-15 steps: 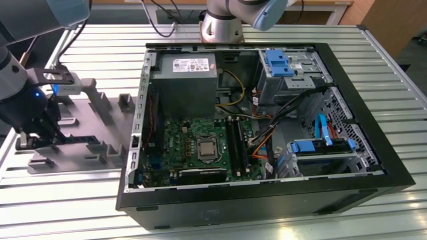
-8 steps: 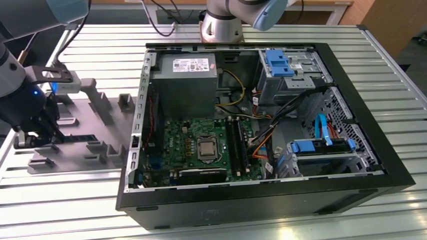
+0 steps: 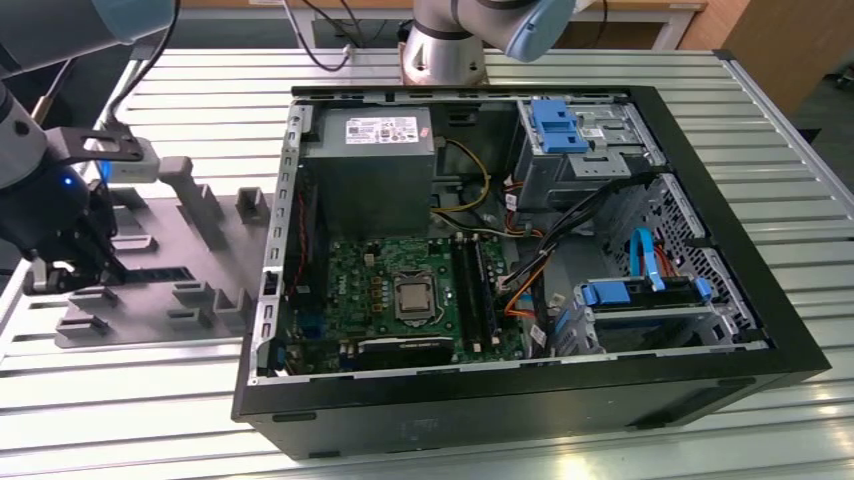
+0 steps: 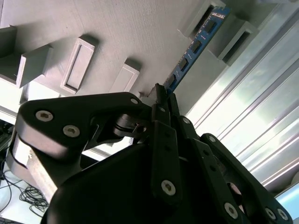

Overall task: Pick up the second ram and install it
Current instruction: 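Pick up the second ram and move it above second insertion slot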

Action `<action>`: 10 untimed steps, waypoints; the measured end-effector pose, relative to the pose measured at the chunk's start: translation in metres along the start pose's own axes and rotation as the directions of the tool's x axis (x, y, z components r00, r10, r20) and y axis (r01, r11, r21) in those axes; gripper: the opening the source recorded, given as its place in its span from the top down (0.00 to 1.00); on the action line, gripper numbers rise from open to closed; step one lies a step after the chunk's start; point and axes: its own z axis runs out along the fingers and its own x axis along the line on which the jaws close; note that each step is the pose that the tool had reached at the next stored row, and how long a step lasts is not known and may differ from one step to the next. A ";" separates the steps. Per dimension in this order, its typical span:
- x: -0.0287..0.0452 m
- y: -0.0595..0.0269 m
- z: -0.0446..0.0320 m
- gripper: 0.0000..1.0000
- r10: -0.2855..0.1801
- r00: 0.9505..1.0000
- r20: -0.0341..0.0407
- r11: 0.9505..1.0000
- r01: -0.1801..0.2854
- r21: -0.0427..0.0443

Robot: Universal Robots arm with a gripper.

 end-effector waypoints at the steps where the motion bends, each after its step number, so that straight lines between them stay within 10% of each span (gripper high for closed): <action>1: 0.0000 0.0000 -0.0006 0.86 0.000 1.000 0.000 1.000 0.000 0.000; 10: -0.0002 0.0002 -0.0070 0.86 0.000 1.000 0.000 1.000 0.000 0.000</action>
